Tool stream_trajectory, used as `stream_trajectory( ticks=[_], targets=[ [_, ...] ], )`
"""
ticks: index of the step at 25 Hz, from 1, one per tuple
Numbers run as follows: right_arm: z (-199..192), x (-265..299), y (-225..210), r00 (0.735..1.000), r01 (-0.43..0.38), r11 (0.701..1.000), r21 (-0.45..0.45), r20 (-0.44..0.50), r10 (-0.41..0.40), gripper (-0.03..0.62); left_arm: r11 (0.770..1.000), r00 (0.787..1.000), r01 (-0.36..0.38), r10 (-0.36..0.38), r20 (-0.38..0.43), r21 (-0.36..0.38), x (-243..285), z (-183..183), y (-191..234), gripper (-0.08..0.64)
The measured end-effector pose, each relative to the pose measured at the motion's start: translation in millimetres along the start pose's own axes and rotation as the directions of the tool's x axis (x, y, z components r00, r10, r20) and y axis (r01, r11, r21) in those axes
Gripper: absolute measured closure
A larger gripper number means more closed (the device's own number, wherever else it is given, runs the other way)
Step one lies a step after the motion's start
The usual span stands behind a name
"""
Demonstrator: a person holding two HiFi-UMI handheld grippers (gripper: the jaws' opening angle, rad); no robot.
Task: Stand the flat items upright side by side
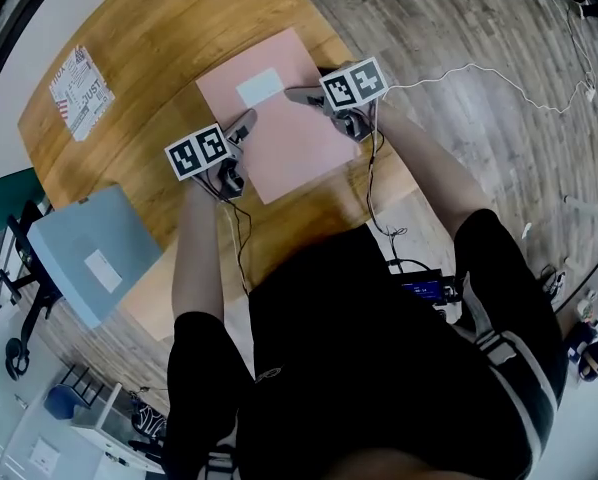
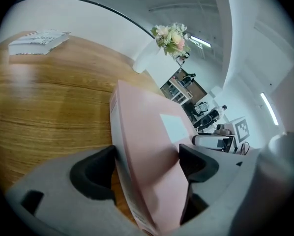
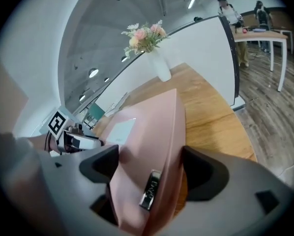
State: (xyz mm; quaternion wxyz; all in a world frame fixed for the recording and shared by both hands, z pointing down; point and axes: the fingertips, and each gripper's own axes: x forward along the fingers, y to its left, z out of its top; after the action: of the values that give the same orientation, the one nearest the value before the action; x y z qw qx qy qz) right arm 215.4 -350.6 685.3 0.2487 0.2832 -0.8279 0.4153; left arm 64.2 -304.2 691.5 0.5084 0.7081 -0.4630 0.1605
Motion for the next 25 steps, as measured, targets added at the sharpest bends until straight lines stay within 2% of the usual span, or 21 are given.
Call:
stream_trajectory(
  ticks=[4,8,11,16,20,25],
  targets=[
    [7.9,-14.8,10.7,0.993,0.031,0.999,-0.037,0.111,-0.027,0.182,0.996,0.999,-0.011,0.008,0.037,0.086,-7.7,9.1,-11.3,0.140],
    [28.9,-40.1,27.3,0.959,0.085,0.992,-0.089,0.279,-0.057,0.181,0.968,0.989,-0.019,-0.018,0.144,0.250,-26.5,36.8,-35.3,0.139],
    [45.5,-63.6,44.4,0.914,0.133,0.978,-0.161,0.400,-0.059,0.178,0.927,0.971,-0.034,-0.057,0.232,0.372,-46.7,54.1,-55.7,0.138],
    [51.9,-98.5,80.4,0.836,0.213,0.936,-0.280,0.548,-0.026,0.178,0.840,0.937,-0.101,-0.099,0.334,0.533,-86.4,60.5,-82.3,0.137],
    [39.1,-120.7,104.9,0.786,0.288,0.897,-0.335,0.618,-0.022,0.179,0.780,0.906,-0.156,-0.132,0.403,0.606,-111.8,48.6,-97.8,0.135],
    [17.1,-136.5,127.1,0.748,0.374,0.863,-0.339,0.661,-0.064,0.179,0.721,0.870,-0.210,-0.171,0.463,0.661,-132.4,29.0,-108.1,0.133]
  ],
)
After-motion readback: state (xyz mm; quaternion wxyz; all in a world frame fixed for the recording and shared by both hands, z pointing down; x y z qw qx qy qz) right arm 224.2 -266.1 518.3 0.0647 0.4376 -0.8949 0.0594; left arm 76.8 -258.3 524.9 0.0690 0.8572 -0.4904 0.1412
